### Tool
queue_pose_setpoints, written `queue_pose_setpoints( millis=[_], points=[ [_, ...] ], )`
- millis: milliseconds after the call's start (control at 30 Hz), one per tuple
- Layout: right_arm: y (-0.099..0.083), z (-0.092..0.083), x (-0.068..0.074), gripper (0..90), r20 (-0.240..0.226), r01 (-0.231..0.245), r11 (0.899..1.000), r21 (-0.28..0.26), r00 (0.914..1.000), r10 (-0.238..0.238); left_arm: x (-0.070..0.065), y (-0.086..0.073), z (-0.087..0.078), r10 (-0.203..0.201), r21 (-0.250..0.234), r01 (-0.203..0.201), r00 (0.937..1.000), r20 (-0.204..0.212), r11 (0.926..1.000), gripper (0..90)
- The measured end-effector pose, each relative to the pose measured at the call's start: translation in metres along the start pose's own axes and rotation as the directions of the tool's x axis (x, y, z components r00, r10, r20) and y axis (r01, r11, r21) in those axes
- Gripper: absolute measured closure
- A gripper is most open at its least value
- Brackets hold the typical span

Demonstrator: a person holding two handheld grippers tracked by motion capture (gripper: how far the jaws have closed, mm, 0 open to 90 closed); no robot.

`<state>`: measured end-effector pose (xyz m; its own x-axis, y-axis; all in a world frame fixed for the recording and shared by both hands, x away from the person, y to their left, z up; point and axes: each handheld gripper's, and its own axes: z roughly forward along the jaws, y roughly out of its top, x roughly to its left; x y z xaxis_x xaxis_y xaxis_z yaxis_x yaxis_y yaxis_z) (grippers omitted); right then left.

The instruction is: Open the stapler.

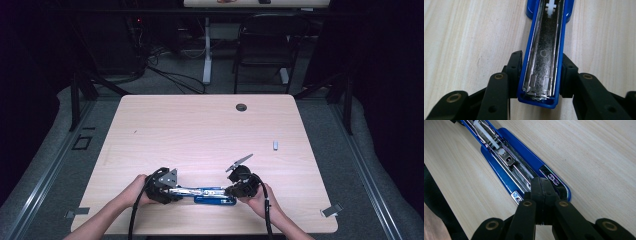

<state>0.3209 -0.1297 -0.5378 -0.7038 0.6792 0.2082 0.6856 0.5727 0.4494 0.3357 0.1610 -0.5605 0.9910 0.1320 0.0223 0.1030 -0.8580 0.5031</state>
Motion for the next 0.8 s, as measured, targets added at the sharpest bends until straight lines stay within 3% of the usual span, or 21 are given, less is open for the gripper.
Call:
queue_pose_setpoints(
  millis=[333, 400, 500, 600, 633, 700, 800],
  points=[
    [0.001, -0.002, -0.002, 90.0, -0.034, 0.002, 1.000, -0.014, 0.9994, -0.002, 0.000, 0.000, -0.001, 0.017, 0.011, -0.018, 0.9998, 0.012, 0.9998, 63.3],
    [0.005, -0.005, 0.000, 85.0, -0.048, 0.019, 0.999, -0.034, 0.9986, -0.020, 0.000, -0.001, -0.001, 0.017, 0.010, -0.017, 0.9997, 0.015, 0.9998, 63.4],
    [0.010, 0.000, 0.007, 86.5, -0.025, 0.055, 0.998, -0.027, 0.9981, -0.056, 0.001, 0.000, -0.002, 0.022, 0.009, -0.023, 0.9996, 0.017, 0.9997, 63.4],
    [0.020, 0.009, 0.017, 86.3, -0.031, 0.095, 0.995, -0.035, 0.9949, -0.096, 0.001, 0.000, -0.002, 0.023, 0.007, -0.023, 0.9996, 0.018, 0.9997, 63.4],
    [0.025, 0.014, 0.027, 86.6, -0.032, 0.128, 0.990, -0.064, 0.9910, -0.130, 0.001, 0.000, -0.002, 0.023, 0.009, -0.023, 0.9996, 0.018, 0.9997, 63.4],
    [0.027, 0.014, 0.030, 87.5, -0.033, 0.146, 0.987, -0.073, 0.9883, -0.149, 0.001, 0.000, -0.002, 0.020, 0.008, -0.021, 0.9996, 0.020, 0.9998, 63.4],
    [0.035, 0.019, 0.046, 90.0, -0.041, 0.204, 0.972, -0.119, 0.9769, -0.210, 0.001, 0.000, -0.002, 0.020, 0.009, -0.020, 0.9996, 0.019, 0.9998, 63.4]
  ],
)
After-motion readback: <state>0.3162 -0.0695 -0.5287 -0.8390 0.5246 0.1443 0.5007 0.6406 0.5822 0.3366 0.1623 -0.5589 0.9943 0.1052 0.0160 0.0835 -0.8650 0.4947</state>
